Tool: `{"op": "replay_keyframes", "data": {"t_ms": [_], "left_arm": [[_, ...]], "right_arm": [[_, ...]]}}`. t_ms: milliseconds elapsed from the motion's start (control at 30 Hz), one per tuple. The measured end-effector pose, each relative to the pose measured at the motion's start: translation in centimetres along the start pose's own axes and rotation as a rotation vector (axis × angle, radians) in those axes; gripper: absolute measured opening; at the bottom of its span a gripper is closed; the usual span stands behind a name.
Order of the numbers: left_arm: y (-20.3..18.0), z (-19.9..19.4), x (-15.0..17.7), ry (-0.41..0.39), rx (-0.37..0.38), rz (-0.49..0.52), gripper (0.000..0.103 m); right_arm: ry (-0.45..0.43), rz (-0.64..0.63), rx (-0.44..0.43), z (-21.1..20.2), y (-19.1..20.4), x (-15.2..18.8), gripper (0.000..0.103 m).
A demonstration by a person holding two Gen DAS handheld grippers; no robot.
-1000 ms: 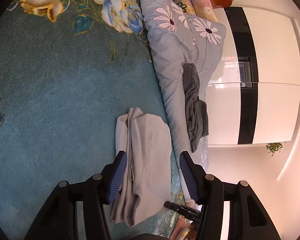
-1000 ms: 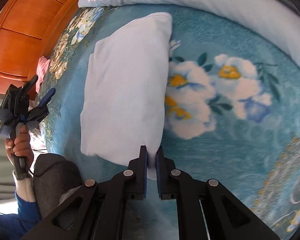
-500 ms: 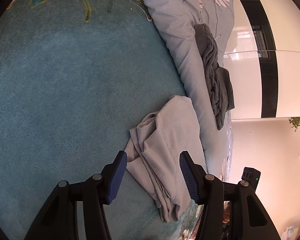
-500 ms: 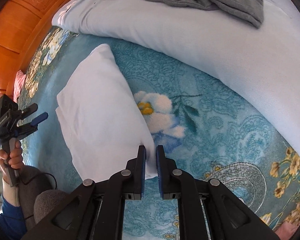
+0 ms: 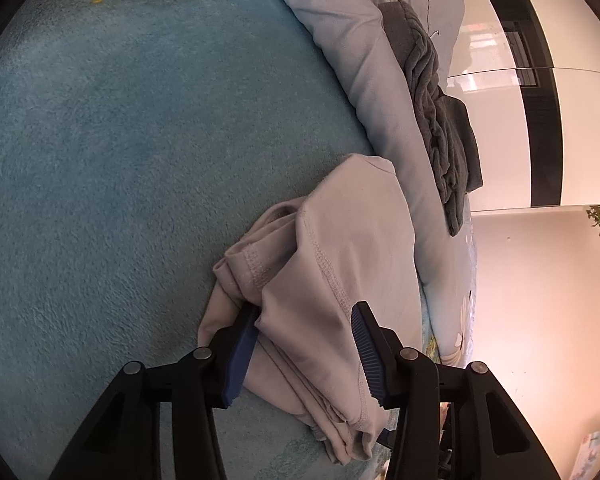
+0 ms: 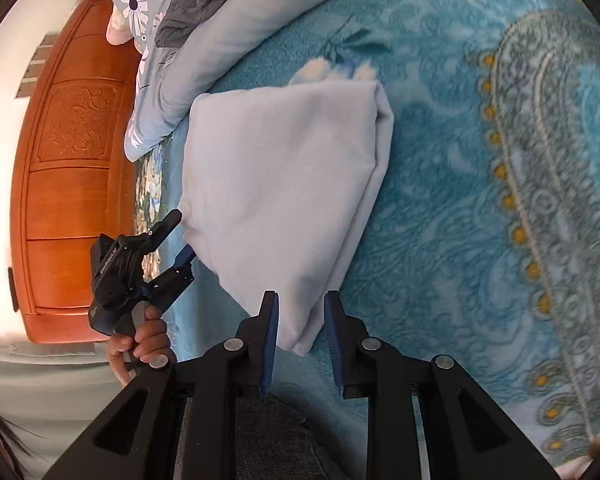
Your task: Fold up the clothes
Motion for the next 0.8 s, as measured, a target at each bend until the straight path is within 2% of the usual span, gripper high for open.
{"op": "replay_keyframes", "data": {"t_ms": [67,233,267,300,333,433,467,500,567,600,633,700,733,800], "left_arm": [[0.3,-0.2,0.1,-0.004,-0.008,-0.004,0.036],[0.2,-0.6,0.3,-0.011,-0.051,0.032,0.019],[0.0,-0.8,0.3,-0.014,-0.053,0.04,0.015],[-0.2,-1.1,0.3,-0.019,-0.047,0.047,0.012],[-0.5,-1.5,0.3,-0.025,-0.041,0.055,0.011],[-2.2,-3.4,0.4,-0.054,-0.028,0.127,0.008],[-2.8,-4.1,0.5,-0.062,-0.037,0.155,0.008],[-3.0,-4.3,0.5,-0.063,-0.076,0.176,0.008],[-2.1,-4.3,0.5,-0.044,-0.16,0.171,0.009],[-1.1,-4.0,0.5,-0.032,-0.18,0.135,0.009],[-0.2,-3.9,0.6,-0.022,-0.19,0.101,0.009],[1.2,-4.3,1.0,-0.013,-0.164,0.037,0.009],[1.7,-4.7,1.1,-0.014,-0.158,0.019,0.009],[1.4,-6.0,1.1,-0.04,-0.177,0.044,0.009]], "right_arm": [[0.015,0.009,0.004,1.2,0.6,0.1,0.024],[0.01,0.03,-0.018,1.4,1.5,0.2,0.023],[0.016,0.029,-0.009,1.4,1.7,0.1,0.02],[0.018,0.017,0.002,1.3,2.0,0.0,0.006],[0.009,-0.001,0.008,1.1,2.4,0.0,0.004],[-0.068,-0.06,-0.057,-1.0,4.1,0.2,0.003],[-0.1,-0.086,-0.1,-2.0,4.6,0.4,0.003],[-0.12,-0.116,-0.119,-2.8,5.1,0.7,0.003],[-0.108,-0.172,-0.064,-2.8,5.7,1.1,0.003],[-0.08,-0.18,-0.03,-1.9,5.5,1.3,0.003],[-0.052,-0.187,0.005,-1.1,5.2,1.5,0.003],[-0.005,-0.155,0.051,0.5,3.8,1.8,0.003],[-0.003,-0.139,0.049,0.8,3.4,1.8,0.003],[0.001,-0.108,0.046,1.3,2.6,1.9,0.003]]}}
Point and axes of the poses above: each gripper's, at about its wrist camera, not at the fingertips, and z roughly the way its jaws point, y to its left, x to its underside, the point moved 1 cm from there along z, roughly the way its jaws point, and after that the axes turned 13 degrees about x, right-handed, at the moved point
